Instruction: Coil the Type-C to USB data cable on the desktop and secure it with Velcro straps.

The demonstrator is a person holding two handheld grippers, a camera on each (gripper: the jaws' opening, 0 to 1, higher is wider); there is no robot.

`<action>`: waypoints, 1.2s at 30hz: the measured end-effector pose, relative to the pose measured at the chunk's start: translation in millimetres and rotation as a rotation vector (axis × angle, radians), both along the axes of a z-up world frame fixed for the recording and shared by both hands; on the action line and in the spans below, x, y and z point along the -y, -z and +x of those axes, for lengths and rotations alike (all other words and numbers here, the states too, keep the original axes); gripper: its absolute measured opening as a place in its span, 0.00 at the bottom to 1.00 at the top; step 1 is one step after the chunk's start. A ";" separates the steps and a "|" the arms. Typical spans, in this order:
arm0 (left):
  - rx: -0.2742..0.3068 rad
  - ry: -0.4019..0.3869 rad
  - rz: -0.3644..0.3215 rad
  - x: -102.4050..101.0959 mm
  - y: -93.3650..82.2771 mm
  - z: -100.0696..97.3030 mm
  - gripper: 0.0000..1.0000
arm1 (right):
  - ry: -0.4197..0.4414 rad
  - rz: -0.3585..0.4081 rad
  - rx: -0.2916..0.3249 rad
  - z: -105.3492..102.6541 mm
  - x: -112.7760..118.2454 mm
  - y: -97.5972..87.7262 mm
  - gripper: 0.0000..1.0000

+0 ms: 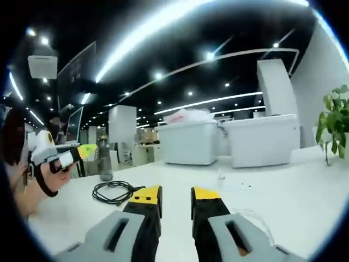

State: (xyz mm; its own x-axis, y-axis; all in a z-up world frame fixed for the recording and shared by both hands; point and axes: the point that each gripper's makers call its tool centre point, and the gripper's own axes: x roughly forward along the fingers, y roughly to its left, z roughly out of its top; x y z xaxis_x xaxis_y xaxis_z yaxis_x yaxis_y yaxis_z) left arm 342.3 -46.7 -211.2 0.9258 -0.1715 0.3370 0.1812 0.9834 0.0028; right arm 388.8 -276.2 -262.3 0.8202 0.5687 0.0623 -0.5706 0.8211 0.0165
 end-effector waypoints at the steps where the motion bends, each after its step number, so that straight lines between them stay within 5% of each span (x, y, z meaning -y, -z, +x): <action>1: -0.012 0.003 0.025 3.4 6.8 0.8 0.21 | 0.024 -0.011 0.022 2.0 6.4 1.8 0.22; 4: -0.055 0.003 0.041 7.4 28.6 3.0 0.22 | 0.063 0.011 0.022 7.5 22.0 11.7 0.24; 6: -0.086 0.011 0.043 8.7 38.4 5.4 0.23 | 0.098 0.044 -0.032 12.4 32.5 20.0 0.30; 11: -0.118 -0.011 0.098 7.0 56.1 11.9 0.30 | 0.295 0.025 0.015 25.5 75.3 25.8 0.33; 15: -0.161 -0.033 0.143 4.3 70.4 18.3 0.35 | 0.340 0.031 0.025 27.2 87.3 25.6 0.42; 19: -0.187 -0.036 0.163 4.2 78.2 19.8 0.39 | 0.322 0.038 0.019 25.8 82.8 25.1 0.51; 22: -0.192 -0.030 0.163 5.2 79.6 19.5 0.39 | 0.284 0.111 -0.040 20.6 75.2 30.3 0.51; 30: -0.186 -0.015 0.181 12.7 79.6 17.3 0.39 | 0.255 0.092 -0.062 19.3 66.0 36.4 0.52; 36: -0.202 -0.010 0.134 9.3 80.4 15.8 0.39 | 0.262 0.052 -0.035 17.5 64.5 34.6 0.53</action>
State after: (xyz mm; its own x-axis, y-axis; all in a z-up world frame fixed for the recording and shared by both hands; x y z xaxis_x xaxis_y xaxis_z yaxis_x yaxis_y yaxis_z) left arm 358.1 -55.9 -291.6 0.9740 -0.1927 0.1194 0.1816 0.9785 0.0981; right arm 406.3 -340.6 -297.0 0.9413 0.3332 0.0551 -0.3367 0.9383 0.0787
